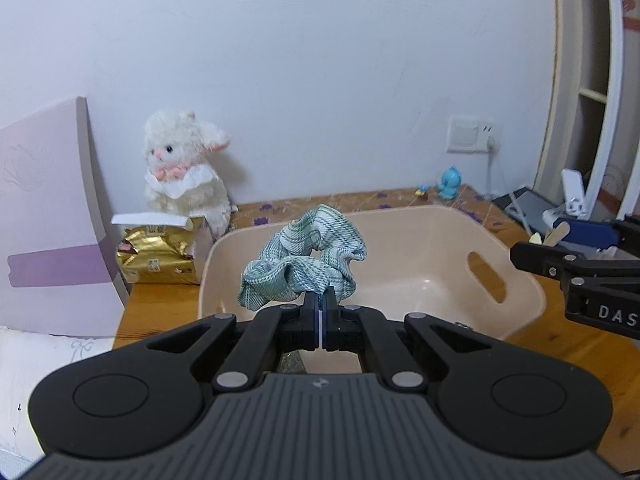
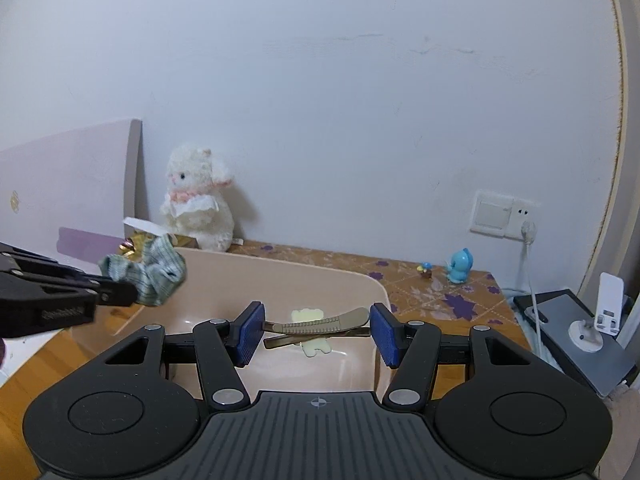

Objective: Organize objects
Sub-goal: 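Carry the scrunchie and hair clip over the bin and open both tools, then withdraw both open tools from the bin toward the table items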

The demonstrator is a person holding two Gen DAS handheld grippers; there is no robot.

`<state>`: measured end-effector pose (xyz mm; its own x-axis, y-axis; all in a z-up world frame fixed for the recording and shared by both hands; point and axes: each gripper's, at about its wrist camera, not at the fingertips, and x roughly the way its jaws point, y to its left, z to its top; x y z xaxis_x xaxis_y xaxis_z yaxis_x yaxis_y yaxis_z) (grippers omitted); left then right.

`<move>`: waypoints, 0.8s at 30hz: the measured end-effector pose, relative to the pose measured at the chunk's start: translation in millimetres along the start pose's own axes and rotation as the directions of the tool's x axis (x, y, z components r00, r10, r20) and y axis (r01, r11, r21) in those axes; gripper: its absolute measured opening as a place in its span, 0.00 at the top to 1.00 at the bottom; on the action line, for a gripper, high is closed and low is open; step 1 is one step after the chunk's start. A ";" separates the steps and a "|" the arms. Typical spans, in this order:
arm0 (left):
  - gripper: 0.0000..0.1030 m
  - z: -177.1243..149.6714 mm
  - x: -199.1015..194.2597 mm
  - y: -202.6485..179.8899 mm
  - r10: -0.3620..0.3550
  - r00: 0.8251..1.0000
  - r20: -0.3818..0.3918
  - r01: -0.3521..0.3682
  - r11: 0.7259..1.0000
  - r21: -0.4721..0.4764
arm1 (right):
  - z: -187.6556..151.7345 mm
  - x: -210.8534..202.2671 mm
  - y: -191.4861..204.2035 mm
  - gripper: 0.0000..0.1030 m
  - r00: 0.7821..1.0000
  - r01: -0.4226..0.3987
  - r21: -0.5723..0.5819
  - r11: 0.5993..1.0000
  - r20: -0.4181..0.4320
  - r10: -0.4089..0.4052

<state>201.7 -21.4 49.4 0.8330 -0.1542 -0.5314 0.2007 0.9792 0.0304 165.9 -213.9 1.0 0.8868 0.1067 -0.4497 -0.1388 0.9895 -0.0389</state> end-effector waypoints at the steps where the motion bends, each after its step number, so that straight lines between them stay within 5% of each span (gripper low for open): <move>1: 0.98 -0.8 9.0 -0.9 0.005 1.000 -0.013 -0.005 1.000 0.000 | -0.8 7.7 1.0 0.47 1.000 0.000 0.001 1.000 -0.012 0.000; 12: 0.94 -21.8 75.5 -6.1 0.014 0.983 -0.182 -0.013 1.000 0.009 | -15.4 54.4 7.8 0.47 0.993 0.028 -0.018 0.999 -0.117 -0.030; 15: 0.85 -23.4 77.5 -5.8 0.012 0.981 -0.193 -0.013 1.000 -0.004 | -14.2 52.0 4.5 0.33 0.993 0.018 0.006 1.000 -0.115 -0.017; 20: 0.33 -17.8 62.8 -4.6 0.020 0.988 -0.156 -0.023 1.000 -0.019 | -7.9 31.6 -1.6 0.10 0.998 0.019 0.038 0.999 -0.068 -0.017; 24: 0.19 -12.0 41.8 -0.3 0.047 0.992 -0.114 -0.052 0.998 -0.040 | -3.5 11.8 -5.3 0.00 0.999 0.014 0.056 0.998 -0.038 -0.012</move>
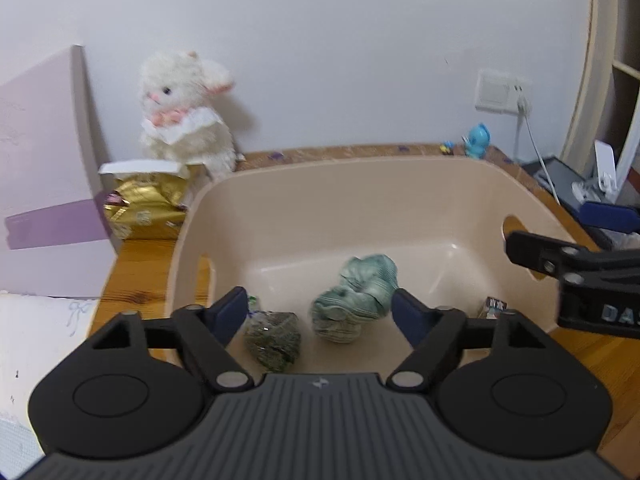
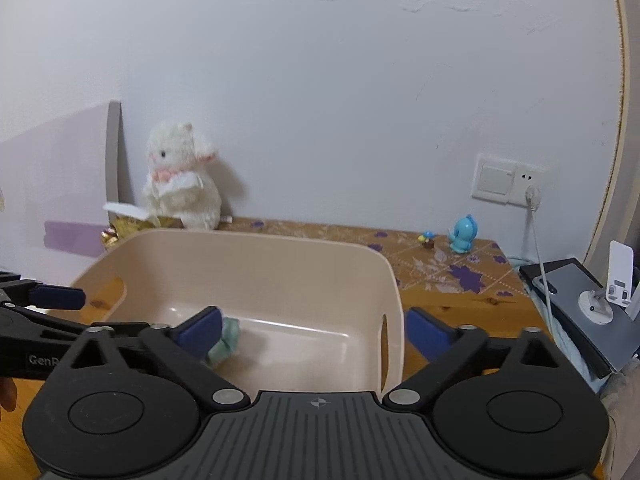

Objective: Organize objects
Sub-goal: 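Withdraw both open tools from the bin toward the table items, then grasp the black box with the left tool while the right tool grasps the orange plush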

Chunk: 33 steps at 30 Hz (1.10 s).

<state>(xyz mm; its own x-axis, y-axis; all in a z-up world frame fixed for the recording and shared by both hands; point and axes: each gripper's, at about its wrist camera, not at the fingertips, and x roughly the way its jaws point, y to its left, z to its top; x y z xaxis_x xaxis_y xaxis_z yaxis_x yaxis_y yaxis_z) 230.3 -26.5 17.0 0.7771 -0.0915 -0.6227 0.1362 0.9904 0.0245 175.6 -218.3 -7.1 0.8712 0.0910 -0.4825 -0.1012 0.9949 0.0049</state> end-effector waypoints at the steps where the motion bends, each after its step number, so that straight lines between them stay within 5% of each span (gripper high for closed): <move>1: 0.16 0.4 -5.3 1.7 0.001 1.000 0.007 -0.001 1.000 -0.009 | 0.0 -5.0 -0.1 0.00 1.000 0.003 -0.002 1.000 0.005 -0.003; 16: 0.07 -27.3 -69.6 19.2 0.043 0.998 0.039 -0.041 0.998 -0.056 | -28.6 -56.9 10.2 0.00 0.999 0.018 -0.014 1.000 -0.028 -0.018; 33: 0.07 -94.7 -59.0 28.3 0.043 0.994 -0.103 -0.049 0.997 -0.056 | -102.8 -36.0 16.6 0.00 0.965 -0.006 -0.032 0.999 -0.261 -0.003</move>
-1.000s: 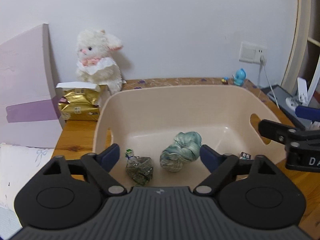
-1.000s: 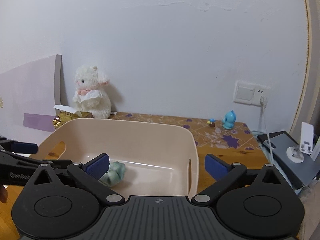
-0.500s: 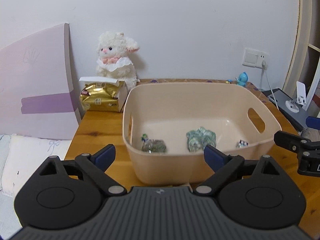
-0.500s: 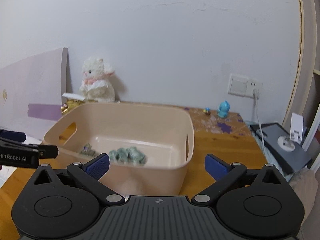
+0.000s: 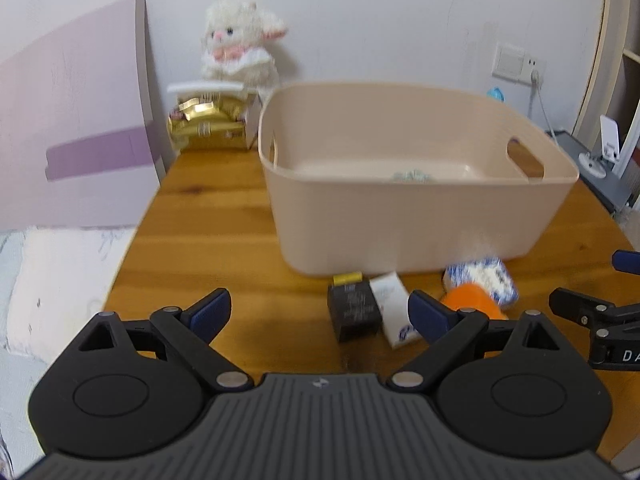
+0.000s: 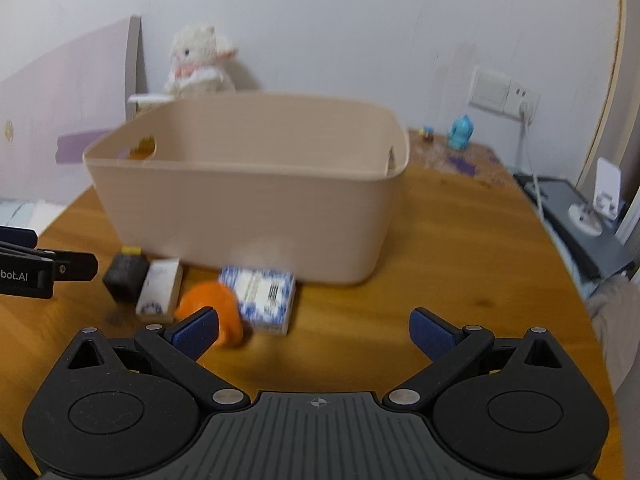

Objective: Organize objects
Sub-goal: 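Grasp the black box with the left tool while the right tool grasps the orange plush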

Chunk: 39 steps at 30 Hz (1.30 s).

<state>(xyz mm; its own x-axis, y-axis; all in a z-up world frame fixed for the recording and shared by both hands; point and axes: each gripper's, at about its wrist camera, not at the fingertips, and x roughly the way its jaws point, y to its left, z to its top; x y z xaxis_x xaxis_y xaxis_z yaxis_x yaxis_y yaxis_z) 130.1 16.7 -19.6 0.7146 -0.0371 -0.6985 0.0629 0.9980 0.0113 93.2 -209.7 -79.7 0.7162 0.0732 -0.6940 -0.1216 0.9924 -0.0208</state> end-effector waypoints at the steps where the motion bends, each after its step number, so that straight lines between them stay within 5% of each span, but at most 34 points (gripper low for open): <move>1: 0.07 -3.2 3.7 0.3 -0.002 1.000 -0.012 0.002 1.000 -0.003 | -1.9 3.1 1.1 0.00 1.000 -0.003 -0.001 1.000 -0.012 0.003; 15: 0.07 -13.1 46.4 9.5 -0.043 0.997 -0.058 0.038 0.996 -0.084 | -0.4 43.2 22.3 0.00 0.994 -0.080 0.012 0.997 -0.075 0.080; 21: 0.07 -10.1 61.6 13.9 -0.050 0.997 -0.066 0.044 0.994 -0.101 | 3.7 54.1 27.1 0.16 0.988 -0.118 0.046 0.992 -0.091 0.122; 25: 0.09 -9.8 70.0 14.8 -0.071 0.994 -0.082 0.062 0.993 -0.101 | 3.6 56.0 28.2 0.41 0.985 -0.136 0.065 0.989 -0.094 0.142; 30: 0.23 -9.8 73.8 16.2 -0.111 0.991 -0.076 0.102 0.989 -0.110 | 4.4 53.4 27.9 0.64 0.983 -0.151 0.069 0.986 -0.096 0.157; 34: 0.43 -7.7 70.8 14.4 -0.147 0.986 -0.072 0.139 0.985 -0.104 | 4.4 51.7 32.8 0.82 0.981 -0.160 0.058 0.985 -0.101 0.166; 39: 0.64 -9.6 66.2 10.9 -0.144 0.987 -0.067 0.140 0.988 -0.063 | 1.0 45.7 35.3 0.90 0.981 -0.163 0.037 0.986 -0.099 0.166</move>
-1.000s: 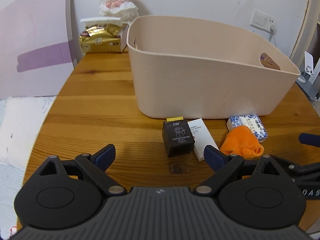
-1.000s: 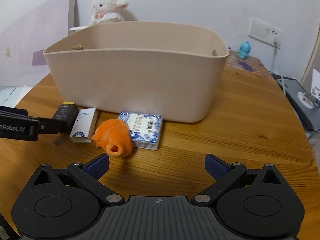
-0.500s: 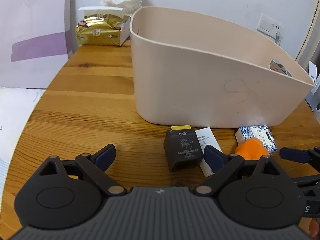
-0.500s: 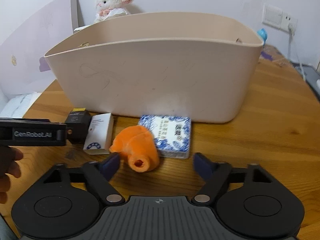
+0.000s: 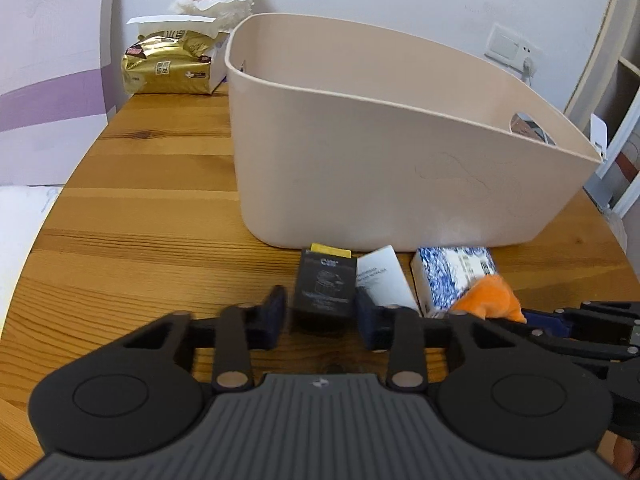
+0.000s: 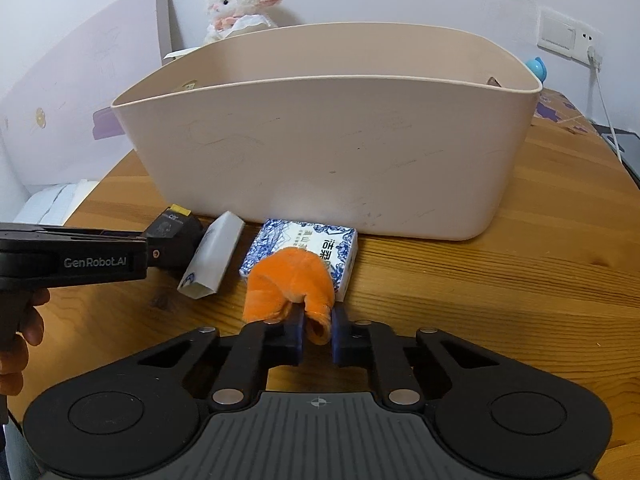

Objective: Organize objects
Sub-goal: 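Grasp the black box with the left tool while the right tool grasps the orange plush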

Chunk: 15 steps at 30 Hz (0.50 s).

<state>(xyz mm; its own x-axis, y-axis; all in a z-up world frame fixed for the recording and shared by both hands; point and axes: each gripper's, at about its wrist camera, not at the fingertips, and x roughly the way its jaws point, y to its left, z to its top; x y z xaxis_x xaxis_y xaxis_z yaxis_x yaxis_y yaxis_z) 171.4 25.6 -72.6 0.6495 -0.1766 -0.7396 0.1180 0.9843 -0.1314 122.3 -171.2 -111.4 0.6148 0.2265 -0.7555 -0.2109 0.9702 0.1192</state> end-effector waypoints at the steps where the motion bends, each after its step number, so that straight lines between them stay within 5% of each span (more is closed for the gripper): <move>1: 0.65 -0.6 -0.3 0.0 0.003 1.000 0.001 -0.003 1.000 0.006 | -0.8 -1.4 0.3 0.91 1.000 0.001 -0.004 1.000 0.001 -0.001; 15: 0.68 -8.4 -25.8 -4.4 0.017 0.999 0.032 -0.018 0.999 0.032 | -7.4 -48.2 -8.0 0.93 0.996 0.024 -0.006 1.000 0.085 -0.023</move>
<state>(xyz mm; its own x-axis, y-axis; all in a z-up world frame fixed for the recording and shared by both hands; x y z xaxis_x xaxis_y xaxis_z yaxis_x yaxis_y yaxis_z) 147.8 25.8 -58.5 0.6751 -0.1597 -0.7203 0.1299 0.9868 -0.0971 88.7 -190.5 -80.7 0.6821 0.2106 -0.7003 -0.2008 0.9748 0.0975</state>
